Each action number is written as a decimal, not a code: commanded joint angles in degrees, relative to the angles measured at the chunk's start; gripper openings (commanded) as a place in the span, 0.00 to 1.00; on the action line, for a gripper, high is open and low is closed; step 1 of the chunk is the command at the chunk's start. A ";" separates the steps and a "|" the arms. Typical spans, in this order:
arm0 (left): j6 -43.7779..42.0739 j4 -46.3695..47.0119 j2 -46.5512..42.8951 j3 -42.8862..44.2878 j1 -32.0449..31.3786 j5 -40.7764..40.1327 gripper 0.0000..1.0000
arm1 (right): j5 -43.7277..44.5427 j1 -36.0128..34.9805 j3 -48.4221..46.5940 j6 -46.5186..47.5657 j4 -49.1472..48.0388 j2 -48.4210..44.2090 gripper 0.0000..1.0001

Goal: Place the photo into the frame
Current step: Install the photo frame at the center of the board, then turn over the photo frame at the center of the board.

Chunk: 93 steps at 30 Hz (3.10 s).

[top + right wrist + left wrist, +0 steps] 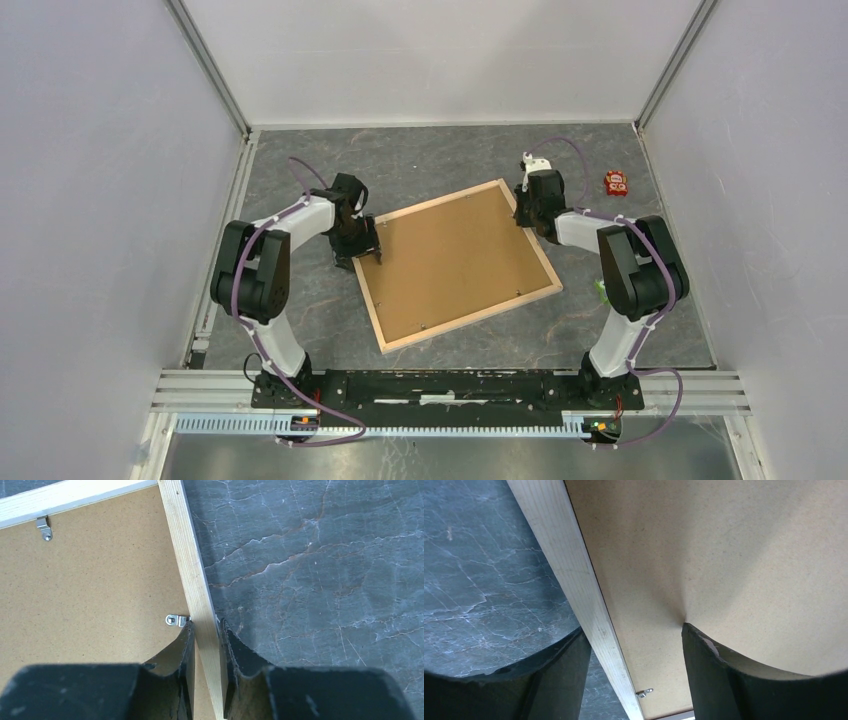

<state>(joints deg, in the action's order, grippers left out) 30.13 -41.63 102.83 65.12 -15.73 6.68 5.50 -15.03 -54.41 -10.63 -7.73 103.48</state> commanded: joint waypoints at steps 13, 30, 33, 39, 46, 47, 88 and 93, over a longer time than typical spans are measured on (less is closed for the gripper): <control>-7.36 18.65 -31.64 -11.74 -2.44 13.20 0.82 | 8.80 -0.35 8.78 -21.79 31.79 -23.83 0.71; -15.44 20.02 -22.66 -6.55 -41.76 -7.22 0.88 | 1.24 -0.53 27.09 -46.83 33.34 -38.60 0.64; -17.08 18.06 -18.80 -3.62 -46.30 -11.75 0.88 | 2.46 -0.62 27.74 -46.94 34.00 -39.95 0.63; -18.79 15.66 -13.00 1.37 -51.33 -15.60 0.88 | 2.13 -0.78 29.17 -46.40 35.02 -42.20 0.62; -19.06 15.50 -10.15 3.55 -53.35 -15.64 0.88 | 2.27 -1.30 31.75 -47.47 34.29 -45.03 0.62; -19.06 15.23 -9.94 3.83 -53.59 -15.74 0.88 | 2.47 -1.32 31.39 -47.23 34.99 -45.23 0.62; -24.16 10.67 2.28 11.44 -63.27 -33.75 0.90 | -4.82 -2.44 14.75 -54.78 43.41 -41.88 0.00; -25.28 4.72 8.24 15.11 -66.88 -47.73 0.88 | -7.51 -2.41 9.66 -57.96 46.98 -42.57 0.00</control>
<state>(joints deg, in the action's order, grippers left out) 8.43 -31.70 106.91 76.09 -80.31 -27.62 3.68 -17.04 -38.65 -67.16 37.47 63.33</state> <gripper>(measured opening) 0.896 0.066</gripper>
